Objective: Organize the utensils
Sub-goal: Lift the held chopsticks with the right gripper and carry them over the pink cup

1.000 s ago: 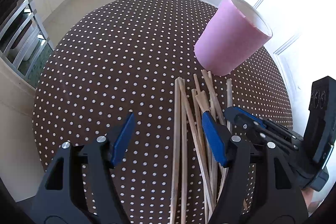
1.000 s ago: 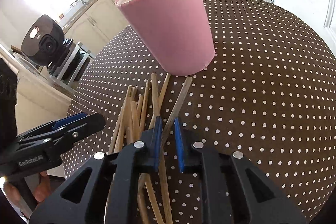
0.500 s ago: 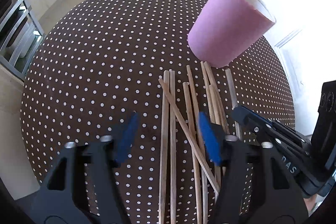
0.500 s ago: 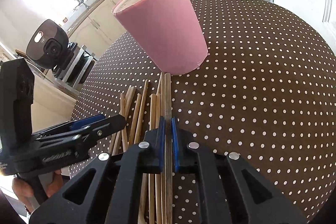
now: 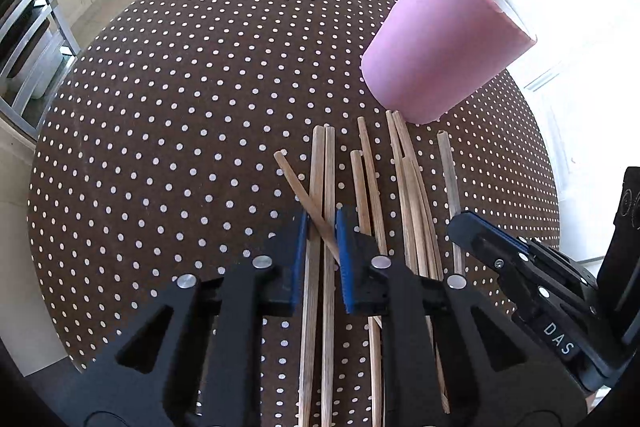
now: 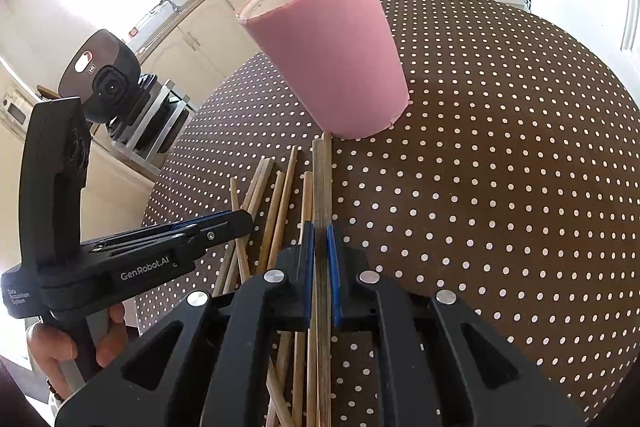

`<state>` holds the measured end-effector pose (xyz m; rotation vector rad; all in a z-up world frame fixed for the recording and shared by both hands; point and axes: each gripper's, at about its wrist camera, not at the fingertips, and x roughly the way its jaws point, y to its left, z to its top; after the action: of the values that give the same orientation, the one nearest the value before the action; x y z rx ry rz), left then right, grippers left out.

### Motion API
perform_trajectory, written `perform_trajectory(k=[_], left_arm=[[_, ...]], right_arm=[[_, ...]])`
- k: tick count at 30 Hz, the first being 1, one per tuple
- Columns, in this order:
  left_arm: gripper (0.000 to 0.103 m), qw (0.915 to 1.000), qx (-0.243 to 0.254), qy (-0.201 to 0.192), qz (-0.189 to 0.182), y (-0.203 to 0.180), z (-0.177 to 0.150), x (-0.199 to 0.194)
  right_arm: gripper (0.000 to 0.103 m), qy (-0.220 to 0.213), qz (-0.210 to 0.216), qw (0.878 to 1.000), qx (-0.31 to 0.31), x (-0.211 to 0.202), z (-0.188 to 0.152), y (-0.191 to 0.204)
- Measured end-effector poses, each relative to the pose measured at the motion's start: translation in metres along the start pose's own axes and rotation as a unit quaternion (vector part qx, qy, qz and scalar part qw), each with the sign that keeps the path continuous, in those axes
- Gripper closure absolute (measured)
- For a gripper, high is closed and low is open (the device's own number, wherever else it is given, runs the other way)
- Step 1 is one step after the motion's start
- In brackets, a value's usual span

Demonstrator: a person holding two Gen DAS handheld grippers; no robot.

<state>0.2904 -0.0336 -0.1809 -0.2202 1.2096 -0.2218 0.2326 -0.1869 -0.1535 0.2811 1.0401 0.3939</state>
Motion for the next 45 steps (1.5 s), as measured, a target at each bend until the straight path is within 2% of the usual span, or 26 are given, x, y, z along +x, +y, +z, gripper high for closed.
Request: perform_trajectory(k=[8, 15, 25, 32, 35, 42, 45], left_arm=[[0.092, 0.9998, -0.001, -0.015, -0.013, 0.017, -0.014, -0.022], [0.094, 0.9988, 0.008, -0.037, -0.03, 0.023, -0.024, -0.055], [0.097, 0.9905, 0.035, -0.112, -0.071, 0.01, -0.042, -0.134], [0.097, 0.9752, 0.064, -0.192, -0.089, -0.006, -0.055, -0.198], [0.097, 0.964, 0.082, -0.234, -0.098, -0.016, -0.057, -0.226], [0.097, 0.9424, 0.099, -0.308, -0.084, -0.041, -0.043, -0.25], [0.097, 0.9316, 0.096, -0.343, -0.074, -0.044, -0.034, -0.26]], right_arm=[[0.097, -0.005, 0.002, 1.0, -0.009, -0.005, -0.002, 0.011], [0.097, -0.027, 0.008, 0.999, -0.025, -0.023, -0.001, 0.028], [0.097, -0.091, 0.022, 0.993, -0.068, -0.067, 0.004, 0.058], [0.098, -0.149, 0.012, 0.983, -0.107, -0.101, 0.002, 0.083], [0.098, -0.176, 0.009, 0.976, -0.124, -0.117, 0.002, 0.093], [0.098, -0.229, -0.006, 0.961, -0.154, -0.146, 0.012, 0.107], [0.098, -0.259, -0.03, 0.951, -0.166, -0.154, 0.018, 0.11]])
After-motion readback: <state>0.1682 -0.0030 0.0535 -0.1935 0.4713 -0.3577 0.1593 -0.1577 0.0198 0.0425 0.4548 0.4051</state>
